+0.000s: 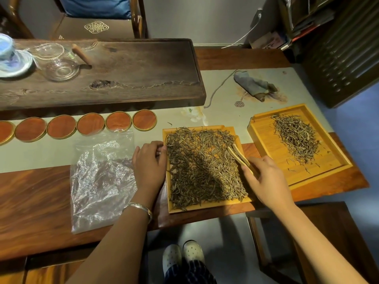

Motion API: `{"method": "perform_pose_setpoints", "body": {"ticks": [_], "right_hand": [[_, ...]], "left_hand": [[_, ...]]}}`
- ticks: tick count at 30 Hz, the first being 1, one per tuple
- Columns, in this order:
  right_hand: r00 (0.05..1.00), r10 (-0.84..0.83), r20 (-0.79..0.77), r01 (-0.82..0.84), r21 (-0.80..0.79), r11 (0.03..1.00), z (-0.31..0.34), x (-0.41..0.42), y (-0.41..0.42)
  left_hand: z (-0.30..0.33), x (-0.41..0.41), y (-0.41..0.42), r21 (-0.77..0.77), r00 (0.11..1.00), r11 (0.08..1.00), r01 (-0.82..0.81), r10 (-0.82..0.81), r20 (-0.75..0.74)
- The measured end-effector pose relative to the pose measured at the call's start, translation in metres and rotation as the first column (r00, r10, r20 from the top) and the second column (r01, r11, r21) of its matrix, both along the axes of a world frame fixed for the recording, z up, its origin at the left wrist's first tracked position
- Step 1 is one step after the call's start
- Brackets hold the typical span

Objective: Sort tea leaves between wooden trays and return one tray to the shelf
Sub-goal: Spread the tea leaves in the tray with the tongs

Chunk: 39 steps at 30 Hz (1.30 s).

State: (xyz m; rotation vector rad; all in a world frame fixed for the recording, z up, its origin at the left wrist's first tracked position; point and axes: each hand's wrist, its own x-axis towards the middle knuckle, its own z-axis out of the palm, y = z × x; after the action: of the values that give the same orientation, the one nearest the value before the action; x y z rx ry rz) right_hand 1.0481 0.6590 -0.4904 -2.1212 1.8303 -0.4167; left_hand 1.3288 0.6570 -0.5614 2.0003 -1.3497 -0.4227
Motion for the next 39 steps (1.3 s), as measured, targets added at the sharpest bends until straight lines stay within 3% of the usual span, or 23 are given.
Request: {"method": "perform_pose_setpoints", "body": {"ticks": [6, 10, 15, 20, 28, 31, 36, 39], "right_hand": [[0.998, -0.009, 0.061, 0.015, -0.100, 0.995, 0.014, 0.001, -0.024], [0.982, 0.183, -0.042, -0.187, -0.148, 0.971, 0.024, 0.034, -0.091], [0.832, 0.453, -0.319, -0.489, -0.038, 0.871, 0.017, 0.094, -0.162], [0.711, 0.581, -0.396, -0.593, 0.108, 0.798, 0.006, 0.128, -0.181], [0.727, 0.604, -0.327, -0.581, 0.176, 0.795, -0.009, 0.131, -0.183], [0.780, 0.578, -0.239, -0.542, 0.204, 0.815, -0.006, 0.121, -0.180], [0.959, 0.275, 0.065, -0.274, -0.021, 0.961, 0.010, 0.059, -0.131], [0.989, 0.125, 0.079, -0.125, -0.005, 0.992, 0.005, 0.014, -0.078]], "left_hand": [[0.000, 0.001, 0.000, 0.012, 1.000, 1.000, -0.001, 0.000, 0.003], [0.002, 0.000, 0.000, 0.004, 1.000, 1.000, -0.008, 0.008, -0.004], [0.003, 0.000, 0.001, -0.012, 1.000, 1.000, -0.009, 0.009, -0.013], [0.001, 0.000, 0.001, -0.018, 1.000, 1.000, -0.023, 0.022, -0.015], [-0.004, 0.001, 0.000, -0.012, 1.000, 1.000, -0.029, 0.029, 0.001], [-0.005, 0.000, 0.000, -0.017, 0.999, 0.999, -0.032, 0.032, 0.004], [-0.002, 0.001, 0.000, 0.003, 1.000, 1.000, -0.030, 0.030, 0.008], [0.004, 0.000, -0.002, 0.021, 1.000, 1.000, -0.021, 0.022, -0.009]]}}
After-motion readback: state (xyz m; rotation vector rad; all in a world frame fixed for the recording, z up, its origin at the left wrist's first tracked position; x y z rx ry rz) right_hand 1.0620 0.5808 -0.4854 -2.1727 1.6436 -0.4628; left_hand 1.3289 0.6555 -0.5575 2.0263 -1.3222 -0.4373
